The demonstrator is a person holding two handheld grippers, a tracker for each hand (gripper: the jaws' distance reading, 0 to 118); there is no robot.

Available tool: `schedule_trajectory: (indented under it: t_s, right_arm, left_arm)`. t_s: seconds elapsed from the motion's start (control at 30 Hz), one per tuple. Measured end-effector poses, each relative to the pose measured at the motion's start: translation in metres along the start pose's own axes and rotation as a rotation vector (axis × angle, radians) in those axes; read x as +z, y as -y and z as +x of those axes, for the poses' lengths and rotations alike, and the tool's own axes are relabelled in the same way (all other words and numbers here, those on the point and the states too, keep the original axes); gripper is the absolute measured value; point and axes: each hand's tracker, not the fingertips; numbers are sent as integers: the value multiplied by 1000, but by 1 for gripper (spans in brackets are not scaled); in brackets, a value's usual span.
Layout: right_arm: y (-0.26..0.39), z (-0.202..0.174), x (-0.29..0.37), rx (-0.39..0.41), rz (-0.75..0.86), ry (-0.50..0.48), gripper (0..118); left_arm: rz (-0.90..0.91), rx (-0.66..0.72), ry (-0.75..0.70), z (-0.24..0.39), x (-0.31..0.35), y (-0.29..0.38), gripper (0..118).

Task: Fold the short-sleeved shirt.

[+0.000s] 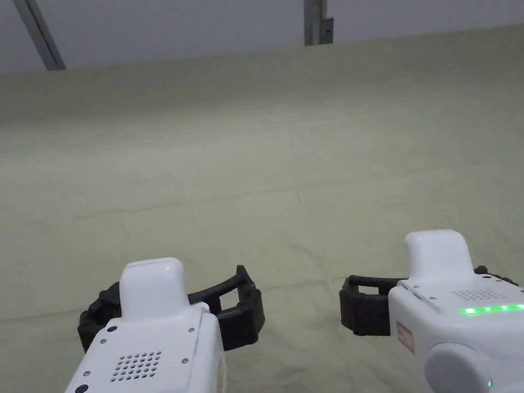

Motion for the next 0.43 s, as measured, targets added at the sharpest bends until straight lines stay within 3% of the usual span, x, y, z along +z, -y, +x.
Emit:
schedule_trajectory:
  t_s: [0.07, 0.2, 0.33, 0.4, 0.43]
  right_arm:
    - [4, -4, -28, 15, -73, -28, 118]
    - [14, -7, -88, -46, -175, -76, 118]
    - [30, -20, -147, 0, -230, 21, 118]
    - [46, -24, -171, 15, -271, 33, 118]
    - [50, -27, -151, 23, -76, 40, 118]
  left_arm:
    - [-84, 8, -5, -1, -29, 9, 118]
    - [-245, 31, -7, 0, -88, 32, 118]
    - [-334, 55, -45, 4, -149, 76, 118]
    - [-519, 18, -58, 7, -180, 101, 118]
    - [-384, 13, -93, 15, -163, 76, 118]
